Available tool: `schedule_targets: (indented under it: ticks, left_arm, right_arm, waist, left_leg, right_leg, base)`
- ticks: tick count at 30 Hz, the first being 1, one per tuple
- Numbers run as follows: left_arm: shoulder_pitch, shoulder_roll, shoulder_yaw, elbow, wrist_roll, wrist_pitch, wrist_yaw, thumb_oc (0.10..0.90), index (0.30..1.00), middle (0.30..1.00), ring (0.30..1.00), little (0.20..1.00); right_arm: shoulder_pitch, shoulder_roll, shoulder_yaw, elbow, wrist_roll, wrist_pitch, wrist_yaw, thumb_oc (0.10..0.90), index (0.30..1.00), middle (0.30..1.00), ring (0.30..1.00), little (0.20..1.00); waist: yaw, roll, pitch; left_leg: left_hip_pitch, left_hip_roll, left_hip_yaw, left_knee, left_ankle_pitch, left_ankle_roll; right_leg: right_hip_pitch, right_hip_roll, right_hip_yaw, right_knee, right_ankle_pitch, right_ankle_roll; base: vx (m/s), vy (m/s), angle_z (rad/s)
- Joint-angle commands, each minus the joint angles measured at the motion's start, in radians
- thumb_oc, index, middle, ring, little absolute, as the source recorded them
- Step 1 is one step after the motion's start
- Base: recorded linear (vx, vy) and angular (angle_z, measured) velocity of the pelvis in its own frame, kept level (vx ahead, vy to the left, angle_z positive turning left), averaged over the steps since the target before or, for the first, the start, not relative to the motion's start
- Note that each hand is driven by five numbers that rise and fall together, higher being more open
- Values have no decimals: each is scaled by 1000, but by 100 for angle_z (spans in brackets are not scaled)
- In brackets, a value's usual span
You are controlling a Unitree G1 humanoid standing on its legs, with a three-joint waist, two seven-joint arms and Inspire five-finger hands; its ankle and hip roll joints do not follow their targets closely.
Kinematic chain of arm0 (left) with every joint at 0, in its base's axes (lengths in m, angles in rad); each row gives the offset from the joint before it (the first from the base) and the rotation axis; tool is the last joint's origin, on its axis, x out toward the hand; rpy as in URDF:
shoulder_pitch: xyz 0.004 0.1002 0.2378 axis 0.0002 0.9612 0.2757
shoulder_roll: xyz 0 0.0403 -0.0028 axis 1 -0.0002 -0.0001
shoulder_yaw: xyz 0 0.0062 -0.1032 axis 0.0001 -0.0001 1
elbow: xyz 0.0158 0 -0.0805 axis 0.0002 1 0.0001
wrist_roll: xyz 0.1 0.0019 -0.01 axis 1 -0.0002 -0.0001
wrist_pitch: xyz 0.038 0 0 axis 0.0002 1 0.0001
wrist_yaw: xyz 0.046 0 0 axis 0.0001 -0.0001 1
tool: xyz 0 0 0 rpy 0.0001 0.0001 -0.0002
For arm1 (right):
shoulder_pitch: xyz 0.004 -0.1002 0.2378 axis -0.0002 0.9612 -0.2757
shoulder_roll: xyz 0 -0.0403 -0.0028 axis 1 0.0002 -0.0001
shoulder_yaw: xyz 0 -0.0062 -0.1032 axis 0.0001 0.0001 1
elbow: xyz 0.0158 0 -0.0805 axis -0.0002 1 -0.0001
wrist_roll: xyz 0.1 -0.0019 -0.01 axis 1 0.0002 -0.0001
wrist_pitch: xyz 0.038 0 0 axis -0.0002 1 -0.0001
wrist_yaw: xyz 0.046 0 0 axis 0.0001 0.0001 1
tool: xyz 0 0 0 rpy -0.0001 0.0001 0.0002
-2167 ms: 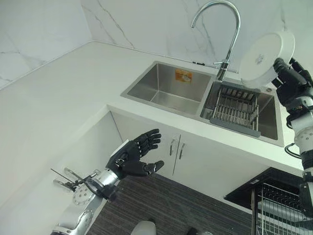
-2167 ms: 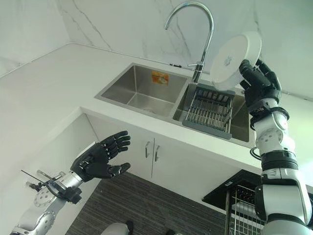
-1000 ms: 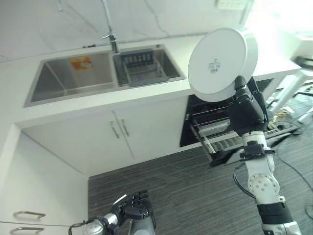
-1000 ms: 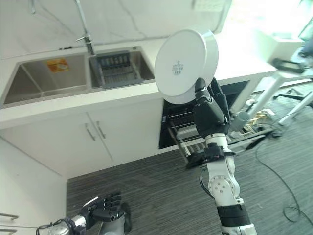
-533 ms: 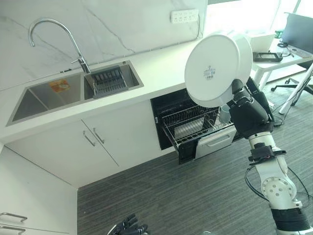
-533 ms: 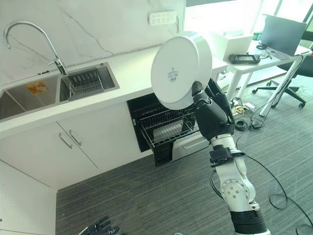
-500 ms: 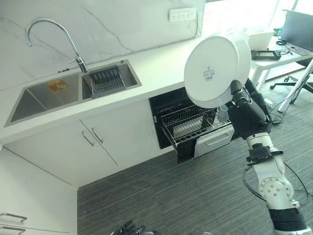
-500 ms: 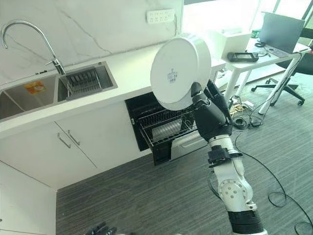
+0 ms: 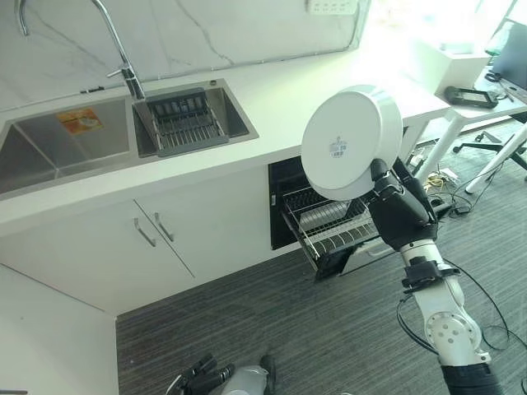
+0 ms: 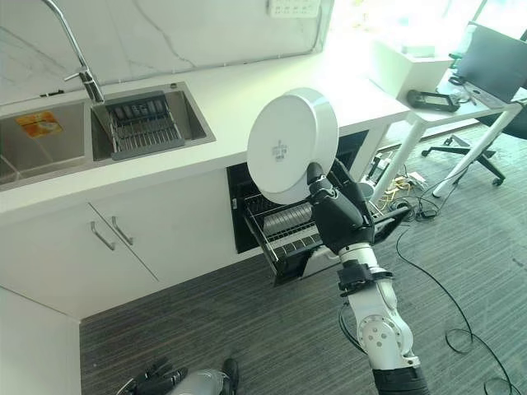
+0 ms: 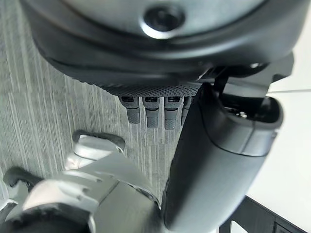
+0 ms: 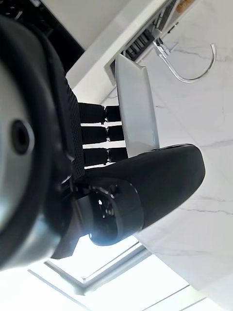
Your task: Place the dishes in the dishwasher.
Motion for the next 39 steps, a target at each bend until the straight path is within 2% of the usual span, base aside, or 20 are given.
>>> schedule_targets:
  ticks: [1,2,3,4,5,6,7,9,10,12,14,17,20,22,26,28,29,33,36,39]
  left_arm:
    - [65,30,-56,-23,45,-16,-1,800,900,900,900,900]
    - [67,33,-72,-43,59,-16,9,800,900,900,900,900]
    - [64,40,-89,-59,53,-13,22,800,900,900,900,900]
    - [58,50,-91,-77,42,-3,30,800,900,900,900,900]
    - [49,65,-76,-95,56,12,28,800,900,900,900,900]
    - [48,65,-76,-96,58,12,28,800,900,900,900,900]
    - [42,68,-85,-110,92,21,35,800,900,900,900,900]
    - [41,68,-91,-114,104,24,42,800,900,900,900,900]
    - [40,73,-99,-129,124,36,54,800,900,900,900,900]
    - [45,78,-88,-144,145,58,58,800,900,900,900,900]
    - [51,77,-74,-141,149,63,61,800,900,900,900,900]
    - [63,64,-45,-121,94,86,57,800,900,900,900,900]
    - [90,29,-21,-103,97,74,41,800,900,900,900,900]
    - [101,9,-29,-94,103,49,40,800,900,900,900,900]
    - [98,-12,-42,-67,99,31,21,800,900,900,900,900]
    - [101,-16,-58,-58,110,23,15,800,900,900,900,900]
    - [99,-16,-64,-57,106,24,14,800,900,900,900,900]
    - [89,-10,-68,-38,94,23,18,800,900,900,900,900]
    - [87,4,-78,-34,120,22,24,800,900,900,900,900]
    - [83,21,-78,-23,109,29,24,800,900,900,900,900]
  right_arm:
    - [-110,-20,-60,-119,15,-136,108,400,300,300,300,300]
    - [-108,-14,-54,-124,15,-141,110,400,300,300,300,300]
    - [-113,-13,-51,-119,21,-144,116,400,300,300,300,300]
    - [-126,-10,-47,-109,22,-144,122,400,300,300,300,300]
    - [-133,-10,-47,-107,26,-145,125,400,300,300,300,300]
    - [-133,-11,-49,-108,26,-145,124,400,300,300,300,300]
    - [-130,-15,-58,-122,29,-151,107,400,300,300,300,300]
    - [-129,-17,-61,-129,29,-151,95,400,300,300,300,300]
    - [-125,-24,-70,-142,28,-154,73,400,300,300,300,300]
    - [-109,-33,-86,-160,23,-151,54,400,300,300,300,300]
    - [-97,-47,-95,-166,25,-144,54,400,300,300,300,300]
    - [-86,-79,-104,-160,49,-107,54,400,300,300,300,300]
    - [-74,-115,-118,-139,48,-59,62,400,300,300,300,300]
    - [-61,-122,-132,-128,28,-54,66,400,300,300,300,300]
    - [-51,-142,-162,-86,-39,-69,36,400,300,300,300,300]
    - [-50,-150,-170,-63,-77,-72,21,400,300,300,300,300]
    - [-53,-153,-167,-54,-117,-76,14,400,300,300,300,300]
    - [-72,-178,-151,32,-248,-76,-12,400,300,300,300,300]
    - [-93,-186,-144,101,-318,-97,-18,400,300,300,300,300]
    - [-123,-191,-132,150,-328,-107,-22,400,300,300,300,300]
  waist:
    - [-16,34,-43]
    - [-26,42,-38]
    - [-27,44,-34]
    - [-22,38,-27]
    - [-20,20,-17]
    - [-21,19,-19]
    - [-34,8,-22]
    - [-38,5,-23]
    - [-48,1,-21]
    - [-53,-5,-22]
    - [-52,-13,-30]
    - [-57,-21,-52]
    - [-66,-15,-65]
    - [-68,-9,-59]
    - [-89,3,-63]
    - [-97,12,-69]
    - [-98,13,-68]
    - [-94,21,-79]
    - [-80,21,-81]
    - [-64,17,-80]
  left_leg:
    - [21,50,-138,-13,-90,-93]
    - [28,50,-142,-13,-99,-88]
    - [29,54,-141,-13,-100,-89]
    - [31,55,-131,-13,-104,-94]
    - [45,55,-113,-13,-124,-101]
    - [40,55,-113,-13,-122,-100]
    - [42,58,-117,-13,-137,-106]
    - [45,62,-117,-13,-143,-107]
    - [56,66,-129,-13,-154,-107]
    - [66,72,-150,-13,-164,-105]
    - [71,94,-145,-13,-164,-116]
    - [94,166,-98,-13,-156,-157]
    - [105,241,-47,-13,-120,-198]
    - [90,277,-19,-13,-91,-211]
    - [58,311,63,-13,-58,-226]
    - [67,310,57,-13,-79,-241]
    - [54,305,60,-13,-62,-233]
    - [56,282,28,-13,-82,-234]
    - [68,263,13,-13,-98,-229]
    - [77,247,2,-13,-109,-220]
  right_leg:
    - [25,66,-16,-16,204,47]
    - [-12,64,-5,14,213,41]
    - [-21,59,-14,-20,209,33]
    - [-47,27,-22,-31,184,30]
    - [-124,-42,17,-31,162,50]
    - [-136,-46,23,-31,164,51]
    - [-215,-87,88,-31,192,75]
    - [-241,-98,105,-31,203,83]
    - [-286,-105,144,-31,219,92]
    - [-284,-98,166,-31,209,99]
    - [-263,-95,149,-31,189,99]
    - [-254,-90,92,-31,139,99]
    - [-227,-60,52,-31,99,62]
    - [-205,-45,30,-31,81,48]
    - [-186,-49,-29,-31,58,43]
    - [-169,-49,-28,-31,38,52]
    - [-180,-53,-37,-31,54,41]
    - [-173,-62,-25,-31,52,52]
    - [-161,-78,-34,-31,59,68]
    - [-155,-93,-43,-31,68,81]
  base:
    - [196,220,18]
    - [47,54,32]
    - [47,11,21]
    - [51,-165,-11]
    - [32,-176,-62]
    - [88,-277,-49]
    - [75,-223,-25]
    - [92,-237,28]
    - [140,-310,43]
    - [171,-432,46]
    - [116,-411,78]
    - [120,-362,30]
    - [138,-348,-18]
    - [47,-264,-13]
    - [16,-107,43]
    - [72,12,72]
    - [-20,53,68]
    - [70,86,25]
    - [98,93,19]
    - [81,126,9]
